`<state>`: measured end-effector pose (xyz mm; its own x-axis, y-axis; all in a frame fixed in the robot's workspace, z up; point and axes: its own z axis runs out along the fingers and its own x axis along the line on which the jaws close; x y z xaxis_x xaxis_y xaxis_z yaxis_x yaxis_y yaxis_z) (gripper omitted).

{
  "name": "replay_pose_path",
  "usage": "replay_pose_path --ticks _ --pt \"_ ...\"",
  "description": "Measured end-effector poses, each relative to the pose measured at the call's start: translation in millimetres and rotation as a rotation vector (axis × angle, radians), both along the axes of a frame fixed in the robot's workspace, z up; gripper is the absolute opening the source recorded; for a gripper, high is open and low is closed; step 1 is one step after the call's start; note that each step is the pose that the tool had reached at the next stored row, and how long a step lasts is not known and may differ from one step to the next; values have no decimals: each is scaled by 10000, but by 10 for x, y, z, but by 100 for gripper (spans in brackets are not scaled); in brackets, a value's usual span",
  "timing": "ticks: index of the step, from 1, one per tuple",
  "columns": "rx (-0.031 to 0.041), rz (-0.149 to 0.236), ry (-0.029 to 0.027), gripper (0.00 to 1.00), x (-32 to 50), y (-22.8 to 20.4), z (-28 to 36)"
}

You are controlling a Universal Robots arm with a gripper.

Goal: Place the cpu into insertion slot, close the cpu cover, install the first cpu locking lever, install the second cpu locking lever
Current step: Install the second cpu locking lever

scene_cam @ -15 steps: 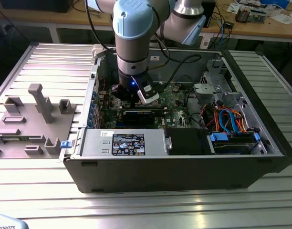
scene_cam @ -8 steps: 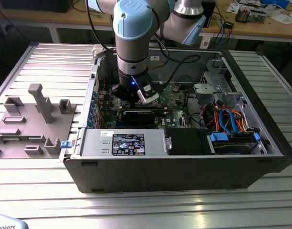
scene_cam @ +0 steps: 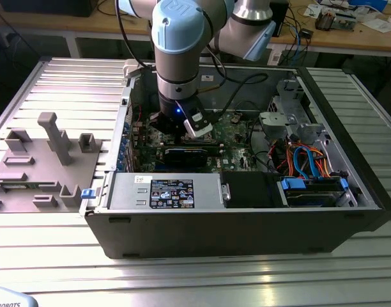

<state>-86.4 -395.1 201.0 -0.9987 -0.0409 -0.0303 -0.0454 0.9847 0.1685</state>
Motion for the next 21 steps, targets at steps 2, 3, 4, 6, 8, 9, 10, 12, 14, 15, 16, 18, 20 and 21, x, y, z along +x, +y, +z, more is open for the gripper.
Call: replay_pose_path --ticks 2,3,4,6,8,9,10,12,14,15,16,18,20,21 --pt "23 10 0 11 -1 2 -8" --pt "32 18 0 11 -1 2 -11" --pt "35 28 1 11 -1 2 -11" --pt "37 71 -1 11 0 2 -12" --pt "39 110 -8 11 -2 2 -6" --pt "42 147 -20 11 -3 2 9" --pt "43 165 -29 11 -4 3 22" --pt "38 196 -34 11 -4 2 64" --pt "-54 198 -33 11 18 5 66" --pt "-129 198 -28 11 43 9 67" --pt "-225 198 -18 11 76 15 67" --pt "-429 198 10 11 155 35 67" --pt "-520 199 33 11 217 60 67" --pt "-552 200 42 11 246 75 67"
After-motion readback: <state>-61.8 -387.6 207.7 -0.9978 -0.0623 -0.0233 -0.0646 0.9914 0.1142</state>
